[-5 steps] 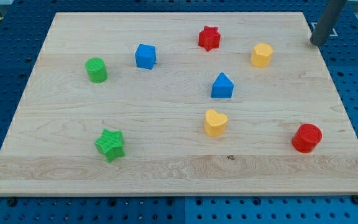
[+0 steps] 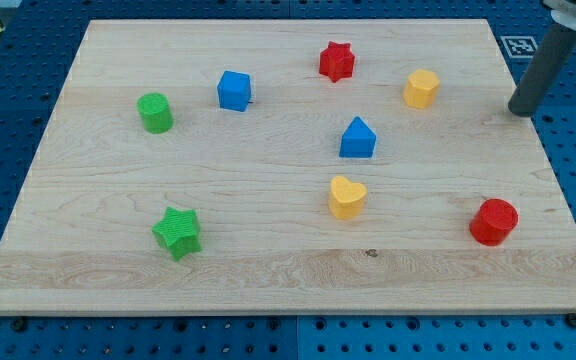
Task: Locate your arm at the top right side of the red circle
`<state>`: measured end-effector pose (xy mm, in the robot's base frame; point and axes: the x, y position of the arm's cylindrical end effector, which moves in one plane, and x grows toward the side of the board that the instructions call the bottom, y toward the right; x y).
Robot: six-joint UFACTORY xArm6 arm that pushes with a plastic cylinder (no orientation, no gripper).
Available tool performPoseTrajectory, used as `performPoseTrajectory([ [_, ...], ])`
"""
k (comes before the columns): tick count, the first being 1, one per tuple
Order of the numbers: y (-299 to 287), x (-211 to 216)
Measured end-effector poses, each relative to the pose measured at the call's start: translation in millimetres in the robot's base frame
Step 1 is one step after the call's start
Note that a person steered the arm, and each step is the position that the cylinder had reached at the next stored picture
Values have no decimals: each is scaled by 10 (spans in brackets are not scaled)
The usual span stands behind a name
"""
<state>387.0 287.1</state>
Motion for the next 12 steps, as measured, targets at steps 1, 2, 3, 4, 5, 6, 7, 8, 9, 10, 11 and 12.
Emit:
performPoseTrajectory([
  [1,0,244],
  [2,0,363],
  [3,0,379],
  [4,0,386],
  [5,-1,396],
  [6,-30,431],
  [7,-179,559],
  [8,-187,563],
  [9,-191,605],
  [10,-191,608],
  [11,-191,634],
  [12,-191,634],
])
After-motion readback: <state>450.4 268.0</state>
